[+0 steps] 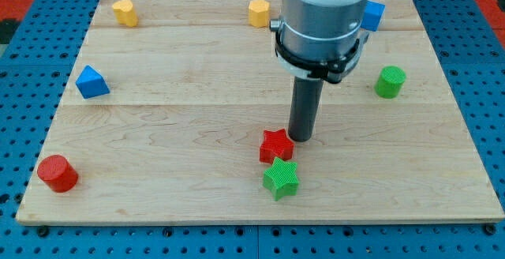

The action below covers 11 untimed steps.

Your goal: Slide red circle closer to red star

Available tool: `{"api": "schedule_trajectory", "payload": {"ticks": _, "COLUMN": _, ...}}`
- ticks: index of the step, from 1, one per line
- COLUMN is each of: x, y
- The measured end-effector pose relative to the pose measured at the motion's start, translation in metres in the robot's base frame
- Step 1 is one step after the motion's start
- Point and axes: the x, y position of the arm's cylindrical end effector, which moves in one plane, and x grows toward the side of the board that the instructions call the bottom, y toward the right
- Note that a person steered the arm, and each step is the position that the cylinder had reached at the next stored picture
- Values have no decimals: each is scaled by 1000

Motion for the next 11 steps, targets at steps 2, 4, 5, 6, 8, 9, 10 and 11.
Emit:
{"api": "schedule_trajectory", "payload": {"ticks": 2, "x": -46, "y": -129}}
{"api": "schedule_trajectory", "payload": {"ticks": 4, "x": -44, "y": -363}}
{"api": "schedule_trajectory", "payload": {"ticks": 5, "x": -26, "y": -366}}
{"api": "schedule_trajectory", "payload": {"ticks": 6, "x": 4, "y": -366}}
{"api": "schedule_trajectory", "payload": {"ticks": 8, "x": 41, "y": -366}}
{"api": "schedule_trajectory", "payload": {"ticks": 9, "x": 83, "y": -365}}
{"api": "schedule_trajectory", "payload": {"ticks": 10, "x": 115, "y": -362}}
{"api": "schedule_trajectory", "payload": {"ticks": 11, "x": 93, "y": -334}}
